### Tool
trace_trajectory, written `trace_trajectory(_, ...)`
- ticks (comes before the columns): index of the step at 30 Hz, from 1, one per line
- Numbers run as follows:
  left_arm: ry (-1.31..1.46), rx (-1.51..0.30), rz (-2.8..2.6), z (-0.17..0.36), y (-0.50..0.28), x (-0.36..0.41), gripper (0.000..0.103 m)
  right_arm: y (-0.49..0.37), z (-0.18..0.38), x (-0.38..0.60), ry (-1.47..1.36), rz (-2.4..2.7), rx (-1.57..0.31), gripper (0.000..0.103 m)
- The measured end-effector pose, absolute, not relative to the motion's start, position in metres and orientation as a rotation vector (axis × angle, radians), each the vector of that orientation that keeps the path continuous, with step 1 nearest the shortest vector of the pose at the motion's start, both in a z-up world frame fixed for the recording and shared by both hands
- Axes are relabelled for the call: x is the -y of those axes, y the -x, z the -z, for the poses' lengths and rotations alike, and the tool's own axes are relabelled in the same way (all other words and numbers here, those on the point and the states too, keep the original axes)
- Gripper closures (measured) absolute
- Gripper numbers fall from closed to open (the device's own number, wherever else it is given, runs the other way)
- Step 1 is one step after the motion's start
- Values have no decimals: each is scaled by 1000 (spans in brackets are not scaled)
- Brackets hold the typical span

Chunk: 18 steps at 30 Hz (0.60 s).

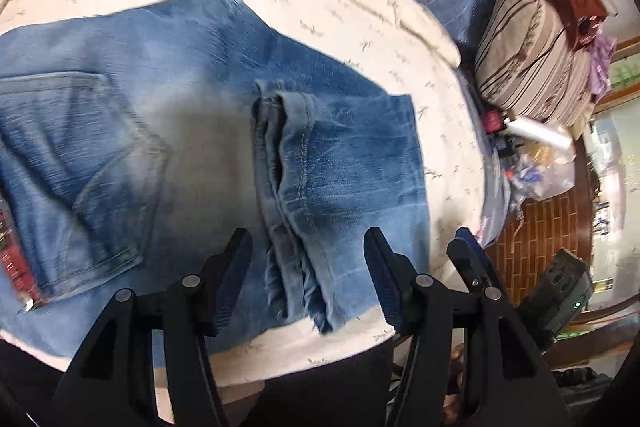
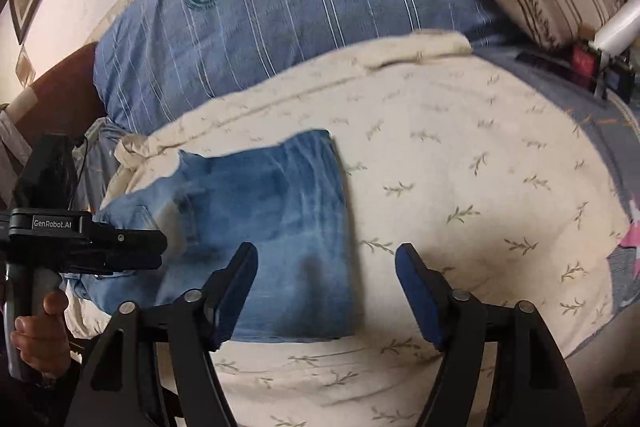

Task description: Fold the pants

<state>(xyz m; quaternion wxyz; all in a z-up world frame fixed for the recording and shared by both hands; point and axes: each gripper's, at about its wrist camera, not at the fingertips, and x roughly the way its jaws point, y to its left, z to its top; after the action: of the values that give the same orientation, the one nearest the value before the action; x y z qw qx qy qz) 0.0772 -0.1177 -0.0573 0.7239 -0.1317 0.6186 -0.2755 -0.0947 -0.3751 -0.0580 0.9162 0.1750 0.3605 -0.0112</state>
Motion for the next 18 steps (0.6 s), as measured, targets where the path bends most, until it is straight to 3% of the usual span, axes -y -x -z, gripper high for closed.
trace_trajectory(5,344,-1346,614,46,-74,88,46,92,50,342,-326,-18,-759,25)
trace_trajectory(13,369,-1262,588,25,-71,27,36,81,44,262,-140,-117,-788,21)
trace_trajectory(18,375,-1209,531,17,-77,-15,34,78,44,206,-11,-188,-797,18)
